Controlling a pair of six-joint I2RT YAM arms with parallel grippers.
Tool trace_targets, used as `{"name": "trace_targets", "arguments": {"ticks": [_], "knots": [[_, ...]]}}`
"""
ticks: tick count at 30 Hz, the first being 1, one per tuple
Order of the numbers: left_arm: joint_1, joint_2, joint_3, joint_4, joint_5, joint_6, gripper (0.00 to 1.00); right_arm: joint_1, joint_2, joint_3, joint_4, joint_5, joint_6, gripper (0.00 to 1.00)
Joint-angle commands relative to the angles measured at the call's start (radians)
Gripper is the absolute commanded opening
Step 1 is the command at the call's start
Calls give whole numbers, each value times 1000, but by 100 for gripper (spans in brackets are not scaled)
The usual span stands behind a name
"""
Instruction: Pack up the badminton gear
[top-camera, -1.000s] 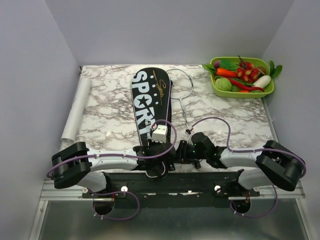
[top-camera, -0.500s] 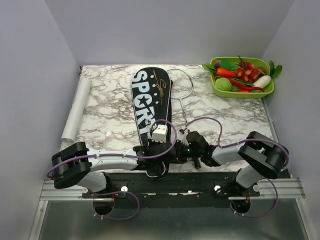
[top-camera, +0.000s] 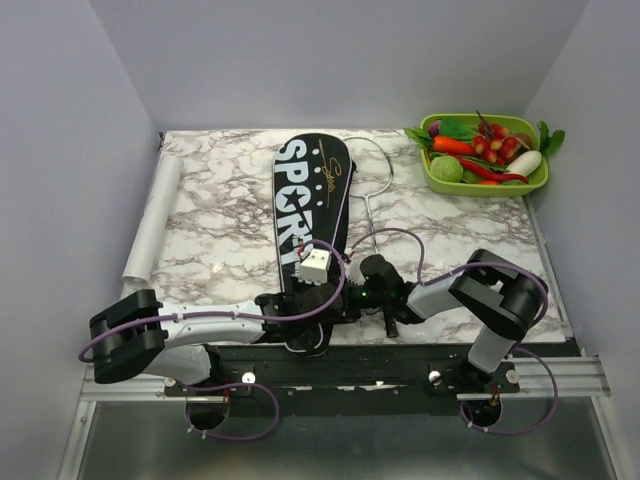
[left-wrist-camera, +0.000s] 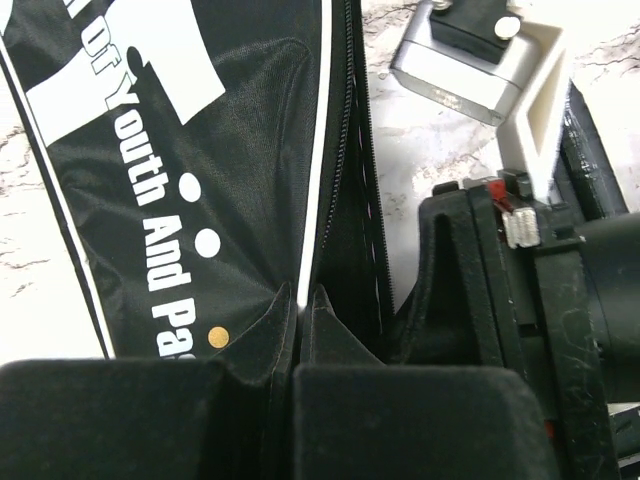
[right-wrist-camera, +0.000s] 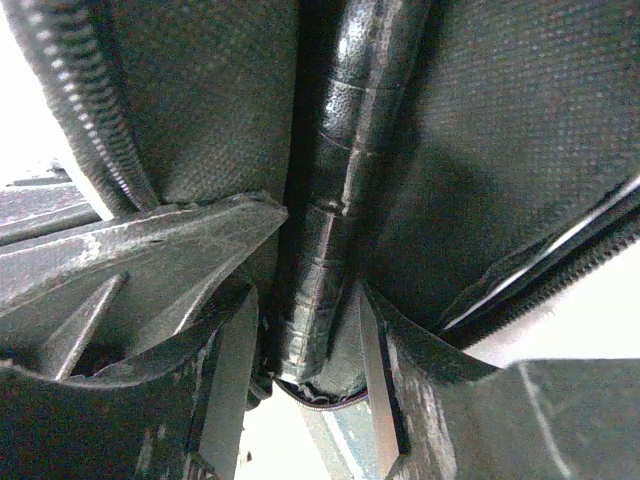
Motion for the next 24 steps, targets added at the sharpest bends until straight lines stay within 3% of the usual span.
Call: {"name": "trace_targets", "arguments": {"ticks": [1,7,10,15,20,24], "knots": [[-13,-31,-4,99,75,-3,0,7,28,102,124,-167,-29,55],[-13,-71,-3,18,25,-24,0,8,-94,70,-52,-66,-102,56],[-8,-94,-12,-8,9,-35,0,8,-195,79,-220,6,-162,56],[-5,-108,-23,-28,-5,-44,0,7,-354,137,-642,274,-268,62],[-7,-117,-41,-10,-14,-41,0,-67,-444,163,-864,439,-325,64],[-5,-141,-44,-28,-31,-36,0,-159,-452,287,-1037,581,-426,65]]}}
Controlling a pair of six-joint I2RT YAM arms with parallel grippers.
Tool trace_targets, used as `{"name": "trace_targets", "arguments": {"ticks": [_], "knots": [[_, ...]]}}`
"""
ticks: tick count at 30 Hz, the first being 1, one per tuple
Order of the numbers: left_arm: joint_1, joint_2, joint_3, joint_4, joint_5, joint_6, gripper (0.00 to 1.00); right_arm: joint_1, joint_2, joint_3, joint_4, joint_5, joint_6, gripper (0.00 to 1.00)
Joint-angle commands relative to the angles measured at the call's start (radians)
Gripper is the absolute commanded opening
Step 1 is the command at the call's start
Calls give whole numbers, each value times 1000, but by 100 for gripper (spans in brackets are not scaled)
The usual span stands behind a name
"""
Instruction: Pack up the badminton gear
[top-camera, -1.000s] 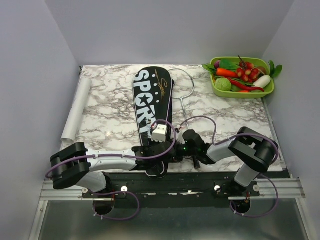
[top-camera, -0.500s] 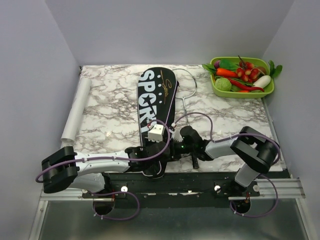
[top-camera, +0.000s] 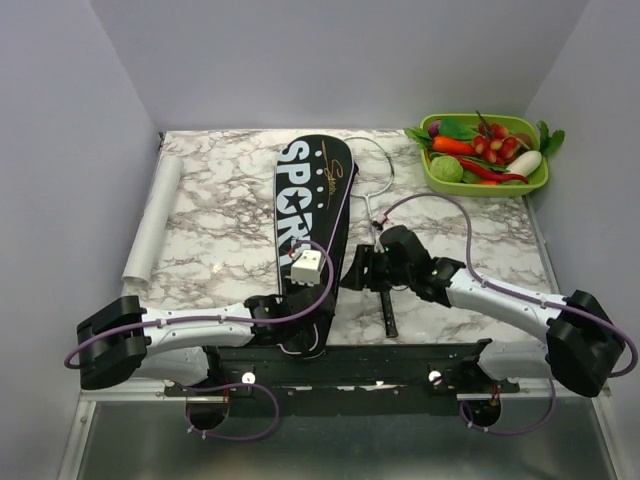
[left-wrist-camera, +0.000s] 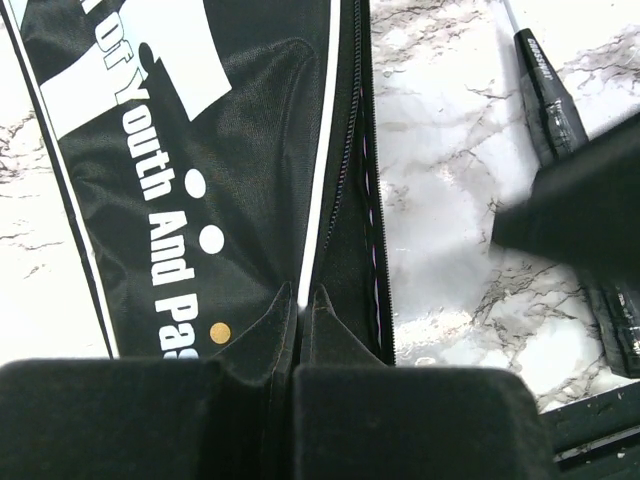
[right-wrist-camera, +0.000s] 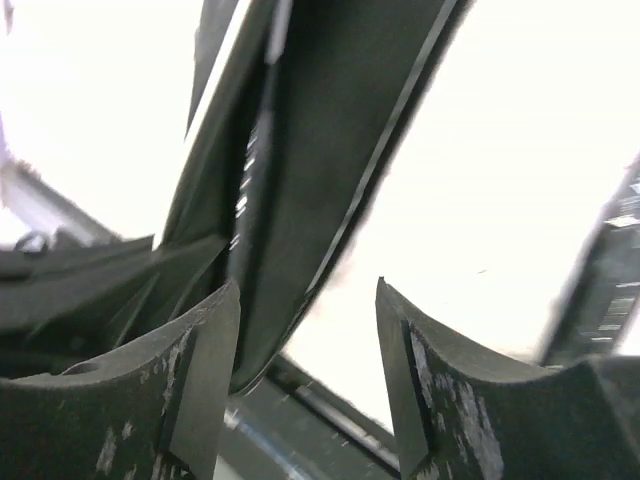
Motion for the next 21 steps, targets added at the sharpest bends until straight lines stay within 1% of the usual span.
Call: {"name": "trace_targets", "arguments": {"ticks": [1,3,4,6,7,10,11,14,15,18,21], "knots": [[-2,-49,-12,20,-28,-9,0,-135,7,129,-274,230,-135,65],[2,-61,-14,25,-26,0,0,-221,39,172,-299,197,-170,65],[2,-65,-11,22,-28,4,0,-299,77,218,-303,186,-181,65],[5,-78,-6,16,-30,6,0,-353,120,267,-309,213,-215,65],[7,-84,-3,8,-30,8,0,-384,149,332,-312,221,-227,64],[8,-102,-4,1,-28,9,0,-403,296,463,-367,259,-270,64],[10,-107,-4,-3,-30,9,0,-403,374,550,-407,270,-279,64],[17,-122,-8,-3,-25,12,0,-404,476,650,-433,293,-307,64],[17,-125,-9,-1,-22,14,0,-404,537,704,-441,293,-316,64],[19,-131,-9,2,-19,18,0,-404,658,810,-496,294,-321,63],[22,-139,-14,4,-16,17,0,-404,714,848,-516,320,-322,62]]}}
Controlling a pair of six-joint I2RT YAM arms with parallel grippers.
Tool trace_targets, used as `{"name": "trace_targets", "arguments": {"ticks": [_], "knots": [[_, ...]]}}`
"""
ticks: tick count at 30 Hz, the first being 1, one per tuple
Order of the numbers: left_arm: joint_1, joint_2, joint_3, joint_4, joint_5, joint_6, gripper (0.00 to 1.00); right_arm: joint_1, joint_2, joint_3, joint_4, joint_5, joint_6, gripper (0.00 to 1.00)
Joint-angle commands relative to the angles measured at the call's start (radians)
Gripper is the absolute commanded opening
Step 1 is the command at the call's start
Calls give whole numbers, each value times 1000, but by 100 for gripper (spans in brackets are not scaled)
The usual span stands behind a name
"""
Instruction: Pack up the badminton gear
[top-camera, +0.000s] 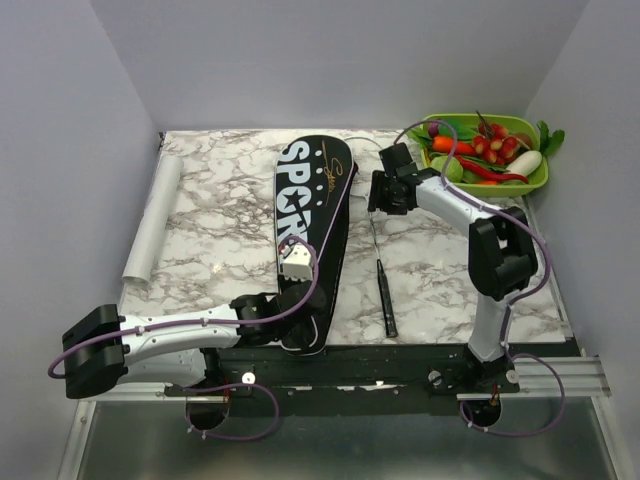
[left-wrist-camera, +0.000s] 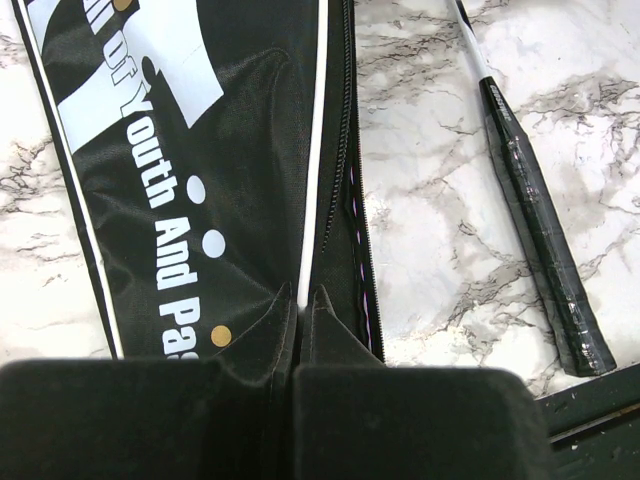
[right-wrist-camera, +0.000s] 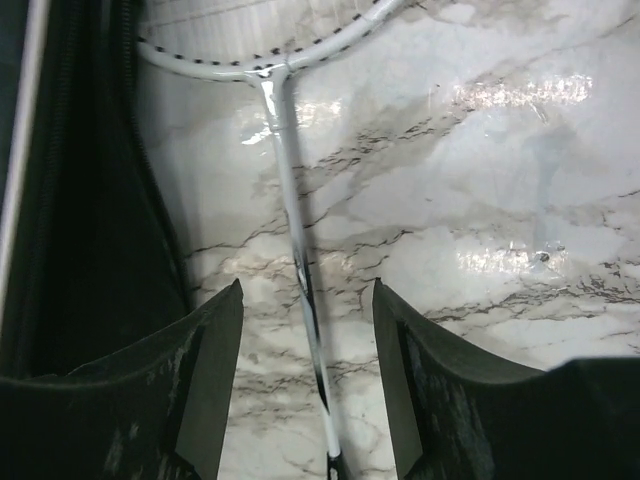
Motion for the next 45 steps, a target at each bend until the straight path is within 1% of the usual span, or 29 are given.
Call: {"name": "trace_targets", "arguments": {"ticks": [1,4,7,16,23,26,27,29,30,35,36,38,42,45], "knots": [[5,-33,-10,23,-15,8,0,2,95,71,-103,62,-35,61],[6,-43,-25,27,-14,-3,0,2,148,110,-126,72,-47,59],[8,-48,-34,35,-17,-5,0,0,166,115,-143,58,-55,57],[10,-19,-36,72,1,0,0,36,175,94,-149,62,-87,56],[10,-31,-42,73,5,2,0,57,181,91,-147,70,-83,55],[11,-43,-51,67,0,-2,0,65,201,97,-160,79,-77,49],[10,-47,-54,67,0,-2,0,66,207,98,-163,78,-72,44],[11,-53,-57,67,-2,-5,0,71,212,94,-170,84,-74,39],[10,-53,-59,67,-3,-5,0,73,213,89,-170,91,-72,33],[11,-45,-64,76,0,-5,0,79,205,46,-157,118,-83,21],[11,-45,-65,76,2,-5,0,80,206,34,-157,131,-84,13],[11,-40,-67,82,6,-5,0,83,202,19,-160,142,-83,1],[11,-40,-65,87,8,-6,0,89,131,-52,-137,154,-75,1],[11,-40,-59,89,2,0,0,99,40,-109,-143,159,-83,1]]}}
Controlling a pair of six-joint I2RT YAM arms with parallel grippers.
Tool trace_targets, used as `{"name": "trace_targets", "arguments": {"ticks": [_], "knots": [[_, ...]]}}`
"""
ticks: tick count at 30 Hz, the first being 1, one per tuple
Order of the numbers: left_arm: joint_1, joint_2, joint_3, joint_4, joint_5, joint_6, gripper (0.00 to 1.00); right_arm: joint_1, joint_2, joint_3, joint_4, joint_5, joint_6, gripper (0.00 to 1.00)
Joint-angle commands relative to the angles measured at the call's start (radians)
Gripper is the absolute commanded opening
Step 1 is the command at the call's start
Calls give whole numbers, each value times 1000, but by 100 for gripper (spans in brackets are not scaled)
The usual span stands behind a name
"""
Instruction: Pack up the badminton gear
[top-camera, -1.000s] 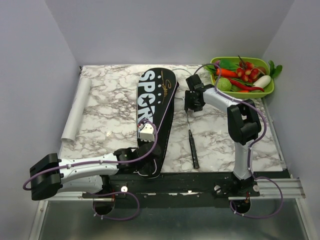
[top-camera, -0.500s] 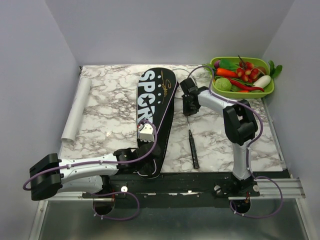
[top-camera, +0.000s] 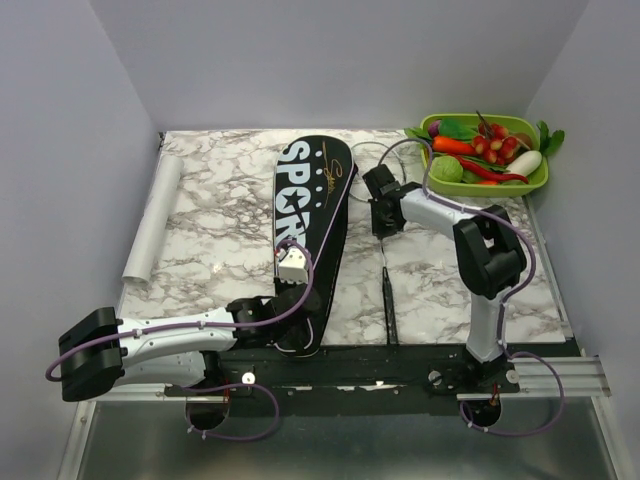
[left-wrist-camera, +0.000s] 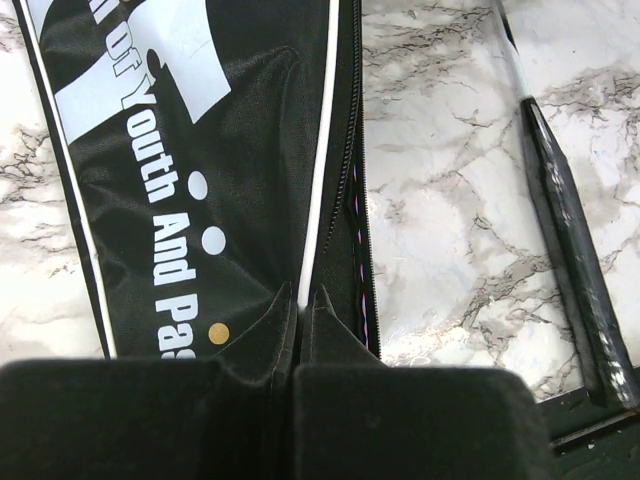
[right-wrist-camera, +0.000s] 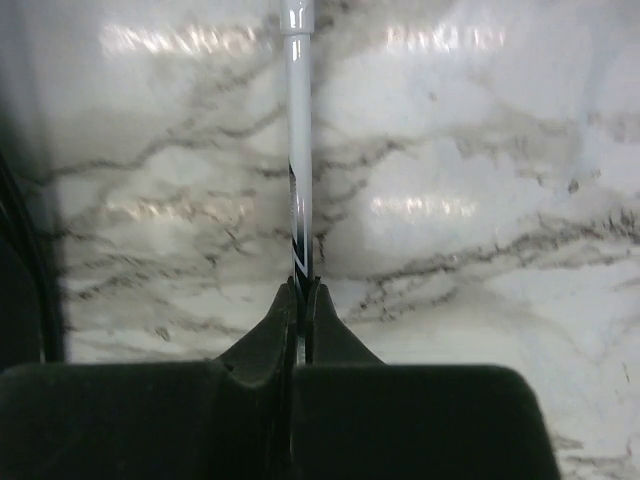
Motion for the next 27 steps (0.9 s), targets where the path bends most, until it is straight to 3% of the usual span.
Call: {"name": "trace_targets", "arguments": {"ticks": [1,8,13,23,27], "knots": [[5,-4,3,54,-1,2,0,21,-91,-98,-74,43,-10,1],[9,21,32,40,-7,25,0,59,-321,-289,-123,32,1,1],[17,24,81,-9,-31,30,0,113,-570,-467,-160,3,44,1],[28,74,176,-55,-62,25,0,257,-900,-576,-349,26,139,1],[29,79,195,-55,-79,33,0,272,-950,-592,-379,0,145,1]]}}
